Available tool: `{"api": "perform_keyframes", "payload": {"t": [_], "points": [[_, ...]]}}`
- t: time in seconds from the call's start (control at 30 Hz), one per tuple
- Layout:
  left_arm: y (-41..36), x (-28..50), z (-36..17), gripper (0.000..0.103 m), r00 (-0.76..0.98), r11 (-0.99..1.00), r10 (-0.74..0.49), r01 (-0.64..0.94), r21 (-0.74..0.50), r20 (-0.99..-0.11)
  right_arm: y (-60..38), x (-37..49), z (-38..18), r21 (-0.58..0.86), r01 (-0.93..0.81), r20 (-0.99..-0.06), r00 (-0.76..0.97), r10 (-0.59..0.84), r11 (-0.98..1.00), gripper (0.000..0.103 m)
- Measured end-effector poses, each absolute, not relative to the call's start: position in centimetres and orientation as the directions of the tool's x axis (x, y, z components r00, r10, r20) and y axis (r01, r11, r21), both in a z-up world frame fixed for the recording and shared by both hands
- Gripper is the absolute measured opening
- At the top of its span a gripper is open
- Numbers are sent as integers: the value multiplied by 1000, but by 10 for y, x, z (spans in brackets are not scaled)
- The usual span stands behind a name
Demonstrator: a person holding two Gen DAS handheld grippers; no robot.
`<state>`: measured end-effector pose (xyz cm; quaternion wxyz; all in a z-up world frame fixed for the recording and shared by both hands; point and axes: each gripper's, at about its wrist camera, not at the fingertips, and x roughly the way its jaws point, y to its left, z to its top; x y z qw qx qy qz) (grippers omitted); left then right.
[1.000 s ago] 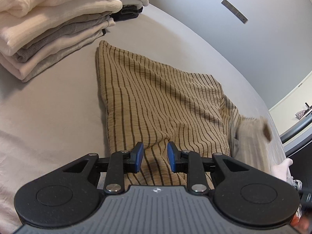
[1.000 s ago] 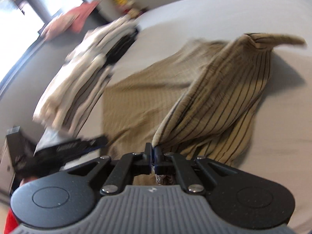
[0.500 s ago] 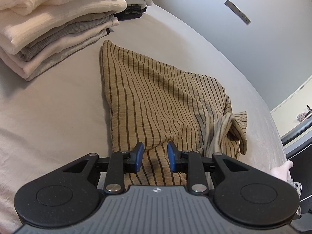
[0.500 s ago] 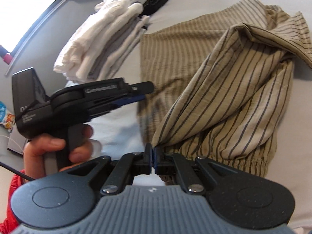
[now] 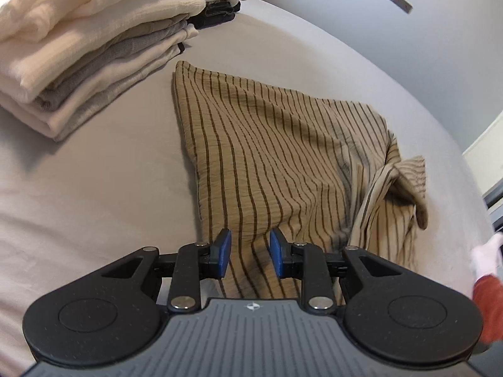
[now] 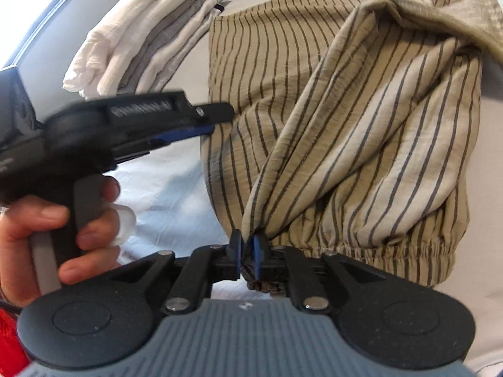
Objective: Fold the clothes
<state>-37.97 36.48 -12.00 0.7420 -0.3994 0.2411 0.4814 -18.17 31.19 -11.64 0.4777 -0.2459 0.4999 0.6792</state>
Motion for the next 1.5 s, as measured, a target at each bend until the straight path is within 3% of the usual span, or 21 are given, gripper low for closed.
{"api": "perform_keyframes", "payload": {"t": [0.1, 0.33, 0.57, 0.73, 0.93, 1.27, 1.5], "points": [[364, -376, -116, 30, 396, 234, 528, -918, -319, -752, 308, -173, -94, 413, -908, -801, -398, 448, -68, 29], [385, -368, -90, 30, 370, 297, 559, -925, -238, -742, 302, -128, -49, 326, -945, -776, -292, 559, -41, 31], [428, -347, -84, 30, 321, 381, 588, -920, -96, -742, 324, -70, -41, 219, -968, -798, -105, 593, 124, 31], [449, -347, -99, 30, 302, 382, 625, -922, -54, -720, 344, -26, -46, 152, -959, -817, 14, 577, 238, 37], [471, -360, -125, 31, 224, 332, 604, -943, -14, -765, 374, 34, -55, 280, -854, -835, 8, 550, 438, 51], [490, -387, -138, 31, 235, 252, 555, -962, -109, -798, 390, 113, -80, 412, -618, -842, 23, 539, 670, 54], [488, -382, -139, 31, 235, 271, 549, -958, -95, -802, 370, 112, -124, 578, -446, -801, -154, 578, 683, 54]]}}
